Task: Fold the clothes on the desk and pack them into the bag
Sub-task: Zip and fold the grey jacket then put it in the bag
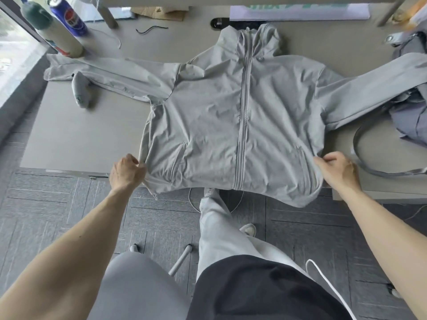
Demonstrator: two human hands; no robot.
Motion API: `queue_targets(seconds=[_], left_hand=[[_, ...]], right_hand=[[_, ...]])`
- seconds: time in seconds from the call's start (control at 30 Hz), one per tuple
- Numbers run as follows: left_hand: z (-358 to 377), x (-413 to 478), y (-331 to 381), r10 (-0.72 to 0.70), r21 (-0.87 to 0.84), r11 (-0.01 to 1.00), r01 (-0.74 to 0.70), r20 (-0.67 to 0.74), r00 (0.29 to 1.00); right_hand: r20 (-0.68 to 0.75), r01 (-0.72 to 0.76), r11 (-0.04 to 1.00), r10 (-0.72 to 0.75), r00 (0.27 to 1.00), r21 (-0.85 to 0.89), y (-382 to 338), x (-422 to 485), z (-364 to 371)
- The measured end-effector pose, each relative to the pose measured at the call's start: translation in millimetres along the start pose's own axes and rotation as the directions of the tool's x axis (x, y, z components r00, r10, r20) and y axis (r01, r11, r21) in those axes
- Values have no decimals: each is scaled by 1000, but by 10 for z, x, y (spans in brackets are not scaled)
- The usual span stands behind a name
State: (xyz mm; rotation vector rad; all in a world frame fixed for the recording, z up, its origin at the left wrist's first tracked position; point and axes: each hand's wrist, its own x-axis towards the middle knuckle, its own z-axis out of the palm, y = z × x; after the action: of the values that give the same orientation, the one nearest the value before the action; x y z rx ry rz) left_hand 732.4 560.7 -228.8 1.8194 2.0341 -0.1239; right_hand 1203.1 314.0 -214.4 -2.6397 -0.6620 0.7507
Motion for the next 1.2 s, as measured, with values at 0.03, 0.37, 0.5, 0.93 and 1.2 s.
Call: queue_targets(seconds=[0.03, 0.37, 0.5, 0.93, 1.2], left_hand=[[1, 38, 53, 39, -25, 999, -39, -15, 999], [-71, 288, 372, -11, 8, 1000, 11, 77, 997], [-138, 336, 318, -72, 54, 996, 67, 89, 993], [-401, 842, 796, 154, -103, 984, -147, 66, 986], [-889, 1780, 597, -73, -331, 937, 113, 131, 989]], right_hand=[[-3, -36, 999, 36, 999, 32, -44, 50, -5], [102, -110, 984, 95, 990, 143, -120, 198, -15], [89, -90, 994, 95, 991, -63, -17, 155, -35], [172, 403, 865, -367, 914, -299, -1361, 249, 451], [415, 542, 786, -404, 815, -298, -2914, 439, 1177]])
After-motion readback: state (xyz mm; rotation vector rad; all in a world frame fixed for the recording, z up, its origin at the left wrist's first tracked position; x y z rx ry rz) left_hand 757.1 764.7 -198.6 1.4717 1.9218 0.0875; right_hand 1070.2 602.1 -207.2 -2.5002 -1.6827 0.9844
